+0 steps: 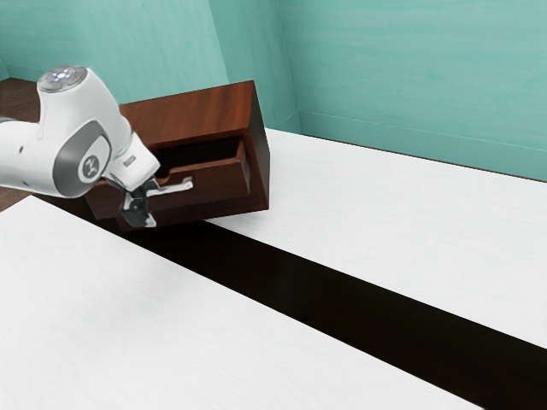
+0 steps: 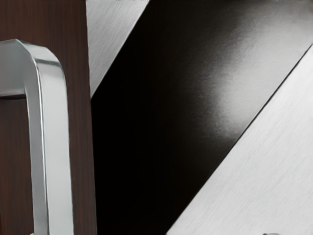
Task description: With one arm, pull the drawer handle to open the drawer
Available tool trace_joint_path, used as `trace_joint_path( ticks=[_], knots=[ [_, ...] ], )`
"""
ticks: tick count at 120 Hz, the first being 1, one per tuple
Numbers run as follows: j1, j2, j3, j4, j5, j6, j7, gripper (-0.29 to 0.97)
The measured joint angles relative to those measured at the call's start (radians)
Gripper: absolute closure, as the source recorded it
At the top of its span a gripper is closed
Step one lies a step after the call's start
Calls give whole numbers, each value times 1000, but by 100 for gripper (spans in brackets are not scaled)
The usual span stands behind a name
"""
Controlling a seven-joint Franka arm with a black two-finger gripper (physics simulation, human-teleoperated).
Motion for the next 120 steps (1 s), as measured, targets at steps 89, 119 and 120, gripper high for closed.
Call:
trace_joint_path(
  ticks=[89,119,120],
  knots=[
    [-41,-365,-171,110,-74,-375,-252,2],
    [-159,-26,-142,380,-82,-604,-610,0],
    [-169,-24,-133,382,-82,-608,-619,0]
  ],
)
